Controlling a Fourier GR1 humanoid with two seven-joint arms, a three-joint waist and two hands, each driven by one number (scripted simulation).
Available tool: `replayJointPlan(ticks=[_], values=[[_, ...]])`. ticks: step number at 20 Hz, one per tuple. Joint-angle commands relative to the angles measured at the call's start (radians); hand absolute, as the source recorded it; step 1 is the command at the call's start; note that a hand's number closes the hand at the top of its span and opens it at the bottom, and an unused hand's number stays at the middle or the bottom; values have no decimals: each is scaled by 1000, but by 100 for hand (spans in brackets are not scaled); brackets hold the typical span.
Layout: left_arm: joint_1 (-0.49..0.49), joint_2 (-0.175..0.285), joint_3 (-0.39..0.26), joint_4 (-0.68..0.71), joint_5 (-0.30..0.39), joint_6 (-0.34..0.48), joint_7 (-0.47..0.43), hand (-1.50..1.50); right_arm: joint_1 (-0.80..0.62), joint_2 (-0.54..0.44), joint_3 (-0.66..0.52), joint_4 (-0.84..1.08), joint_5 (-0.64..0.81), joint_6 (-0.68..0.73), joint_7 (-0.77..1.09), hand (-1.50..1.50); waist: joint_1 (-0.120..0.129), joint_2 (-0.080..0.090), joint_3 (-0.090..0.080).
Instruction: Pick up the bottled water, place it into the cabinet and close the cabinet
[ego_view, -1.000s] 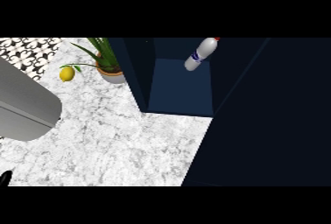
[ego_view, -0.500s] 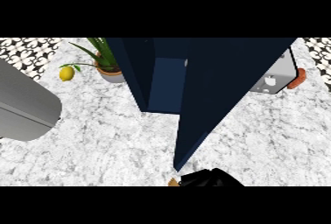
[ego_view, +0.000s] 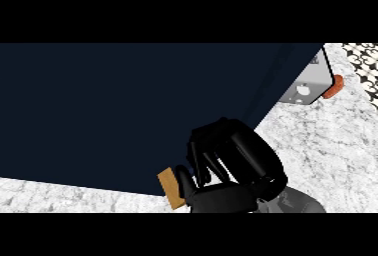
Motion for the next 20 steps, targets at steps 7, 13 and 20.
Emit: replayJointPlan(ticks=[7,13,20], values=[[112,-59,139,-2,81,-161,11,-150,-327,-39,-294,404,-166,161,-32,150,-3,2,1],[109,-81,220,35,134,-233,57,-150,-450,-48,-322,562,-148,232,-62,150,-16,1,1],[87,-74,255,37,183,-235,116,-150,-485,0,-305,733,-102,286,-157,150,-11,5,1]])
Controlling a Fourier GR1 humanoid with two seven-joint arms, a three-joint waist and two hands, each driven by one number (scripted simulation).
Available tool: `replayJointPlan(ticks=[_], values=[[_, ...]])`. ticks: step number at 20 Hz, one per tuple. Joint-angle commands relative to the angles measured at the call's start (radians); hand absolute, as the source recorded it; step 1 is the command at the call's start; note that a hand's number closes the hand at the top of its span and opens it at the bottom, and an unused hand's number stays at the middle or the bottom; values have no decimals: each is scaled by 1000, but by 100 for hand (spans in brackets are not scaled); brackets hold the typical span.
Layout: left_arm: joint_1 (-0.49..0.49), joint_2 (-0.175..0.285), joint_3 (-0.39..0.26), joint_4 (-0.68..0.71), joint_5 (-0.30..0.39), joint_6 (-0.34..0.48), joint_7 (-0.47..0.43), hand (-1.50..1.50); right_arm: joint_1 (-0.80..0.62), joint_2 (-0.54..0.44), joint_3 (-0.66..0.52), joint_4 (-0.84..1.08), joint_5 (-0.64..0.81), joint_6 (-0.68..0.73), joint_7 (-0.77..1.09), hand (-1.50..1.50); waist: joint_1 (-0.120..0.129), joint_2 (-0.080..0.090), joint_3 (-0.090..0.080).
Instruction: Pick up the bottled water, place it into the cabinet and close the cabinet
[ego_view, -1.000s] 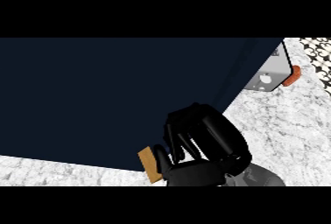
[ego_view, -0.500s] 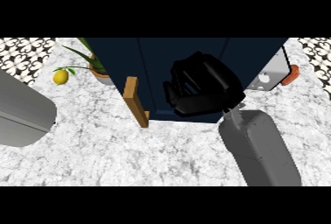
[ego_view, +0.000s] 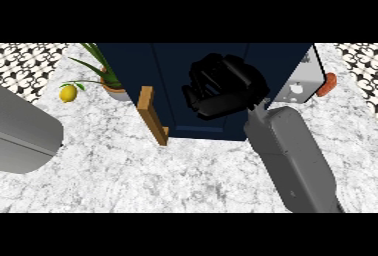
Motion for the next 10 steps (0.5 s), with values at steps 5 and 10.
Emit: replayJointPlan(ticks=[5,10], values=[[-12,12,43,57,51,-78,33,-150,-174,31,-15,184,-65,-12,5,150,38,29,-14],[-47,-9,13,22,25,-33,69,-150,-171,31,6,189,-87,-41,-35,150,30,29,-13]])
